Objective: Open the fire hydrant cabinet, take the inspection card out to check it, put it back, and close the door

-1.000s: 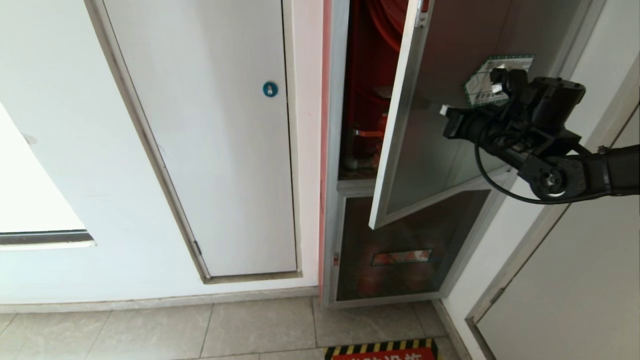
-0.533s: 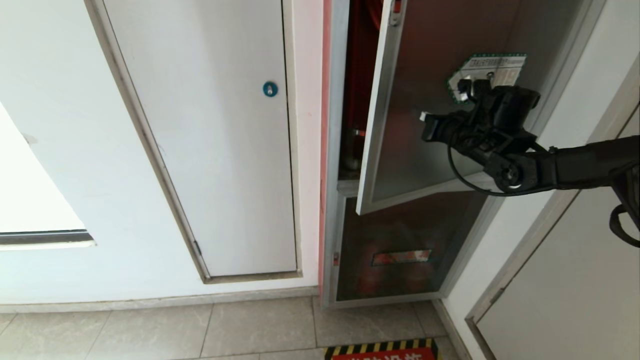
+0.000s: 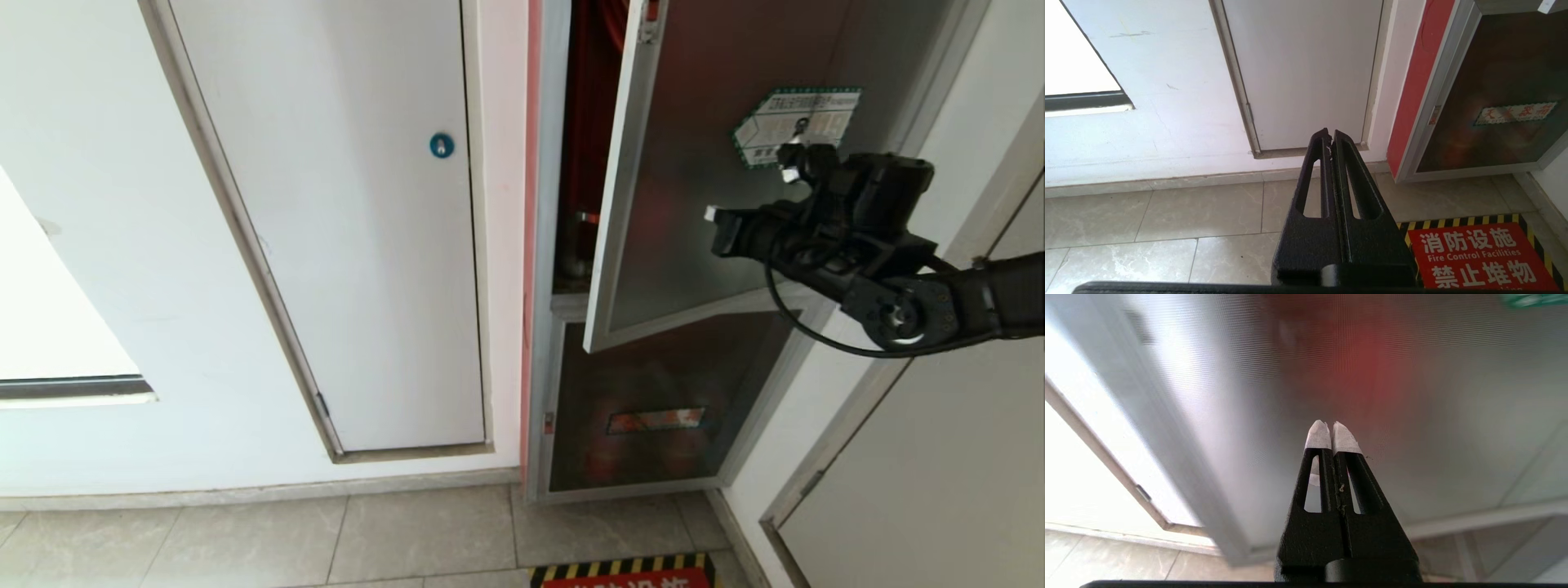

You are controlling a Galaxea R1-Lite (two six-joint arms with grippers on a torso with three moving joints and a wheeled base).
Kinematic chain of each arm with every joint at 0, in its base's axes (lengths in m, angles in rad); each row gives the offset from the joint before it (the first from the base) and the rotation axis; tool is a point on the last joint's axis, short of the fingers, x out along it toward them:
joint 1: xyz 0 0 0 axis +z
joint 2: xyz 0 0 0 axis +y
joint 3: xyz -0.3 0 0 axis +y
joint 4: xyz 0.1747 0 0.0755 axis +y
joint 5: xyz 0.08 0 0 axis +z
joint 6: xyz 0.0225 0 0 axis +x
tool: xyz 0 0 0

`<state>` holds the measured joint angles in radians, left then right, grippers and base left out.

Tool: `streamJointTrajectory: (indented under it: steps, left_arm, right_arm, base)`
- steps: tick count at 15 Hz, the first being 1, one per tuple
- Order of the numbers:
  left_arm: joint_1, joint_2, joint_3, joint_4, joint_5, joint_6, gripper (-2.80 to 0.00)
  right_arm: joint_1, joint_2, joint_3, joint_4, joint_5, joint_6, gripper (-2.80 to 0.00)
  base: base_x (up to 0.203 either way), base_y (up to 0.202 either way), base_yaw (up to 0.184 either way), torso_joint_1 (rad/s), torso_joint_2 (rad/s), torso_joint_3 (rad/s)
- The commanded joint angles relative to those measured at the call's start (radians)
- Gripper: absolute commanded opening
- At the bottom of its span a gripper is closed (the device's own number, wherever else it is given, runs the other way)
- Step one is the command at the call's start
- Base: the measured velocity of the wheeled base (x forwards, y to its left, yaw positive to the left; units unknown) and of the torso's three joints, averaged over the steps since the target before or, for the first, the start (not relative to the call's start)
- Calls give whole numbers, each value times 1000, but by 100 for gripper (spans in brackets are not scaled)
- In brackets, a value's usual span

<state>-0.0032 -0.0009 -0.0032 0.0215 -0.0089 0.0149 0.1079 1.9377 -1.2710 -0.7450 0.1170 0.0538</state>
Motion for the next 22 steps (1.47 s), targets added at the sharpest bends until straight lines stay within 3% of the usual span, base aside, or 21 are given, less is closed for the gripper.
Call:
streamJointTrajectory:
  steps: [1,7,13,17,19,22]
  left_arm:
    - [0,-1,0,0,0,0,-280]
    - [0,-1,0,0,0,0,-280]
    - [0,-1,0,0,0,0,-280]
    - [0,-1,0,0,0,0,-280]
    - [0,-1,0,0,0,0,-280]
    - [0,-1,0,1,0,0,-280]
  right_arm:
    - [5,-191,133,-18,-4,0,-280]
    - [13,-748,477,2,-73,-4,-280]
    - [9,-1309,594,371,-125,-26,-280]
    - [-43,-1537,660,554,-249,-57,-280]
    - [-104,-1605,687,594,-265,-58,-280]
    - [-112,-1716,794,609,-233,-60,-280]
  base:
    - [0,0,0,0,0,0]
    - [0,0,0,0,0,0]
    - [0,0,0,0,0,0]
    - [0,0,0,0,0,0]
    - [0,0,0,0,0,0]
    - [0,0,0,0,0,0]
